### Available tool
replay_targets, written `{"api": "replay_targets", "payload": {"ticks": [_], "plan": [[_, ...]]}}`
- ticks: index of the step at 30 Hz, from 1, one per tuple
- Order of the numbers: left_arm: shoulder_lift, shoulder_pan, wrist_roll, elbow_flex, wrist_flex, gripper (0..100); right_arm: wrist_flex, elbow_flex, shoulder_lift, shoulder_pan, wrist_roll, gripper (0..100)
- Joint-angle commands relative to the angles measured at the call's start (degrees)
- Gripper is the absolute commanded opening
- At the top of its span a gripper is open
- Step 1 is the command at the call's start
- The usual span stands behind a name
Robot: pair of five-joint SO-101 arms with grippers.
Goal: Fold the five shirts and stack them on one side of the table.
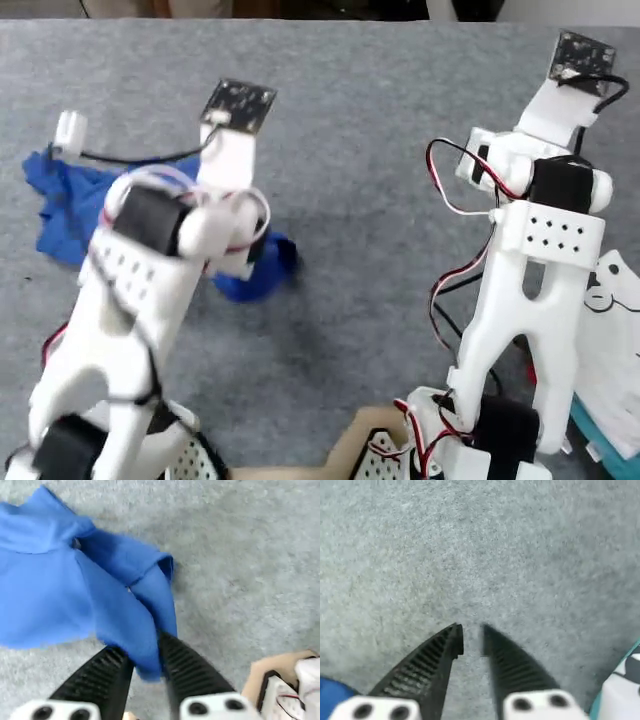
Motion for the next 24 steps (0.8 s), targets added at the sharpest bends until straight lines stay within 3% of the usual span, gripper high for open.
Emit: {"api": "replay_targets", "payload": {"ticks": [1,4,7,13,18,24], "plan": [[-8.57,-1.32,5.98,2.64,1.58,20,-0.88,-0.13,-1.89,-1.54,3.43,26.9],[-14.99,-9.32,8.97,4.31,2.02,27,-0.70,0.04,-1.80,-6.02,6.15,33.9],[-20.44,-19.96,8.70,4.57,1.93,29,-0.70,-0.13,-1.54,-12.18,6.51,34.3],[-23.87,-47.82,0.26,7.12,0.62,29,1.14,-4.53,8.75,-28.62,6.07,34.4],[-24.22,-64.62,-2.02,23.21,-11.96,29,3.69,-16.92,23.34,-40.31,6.07,34.4],[-24.40,-75.87,-6.95,40.70,-27.16,29,8.00,-35.82,42.51,-51.30,6.07,34.4]]}}
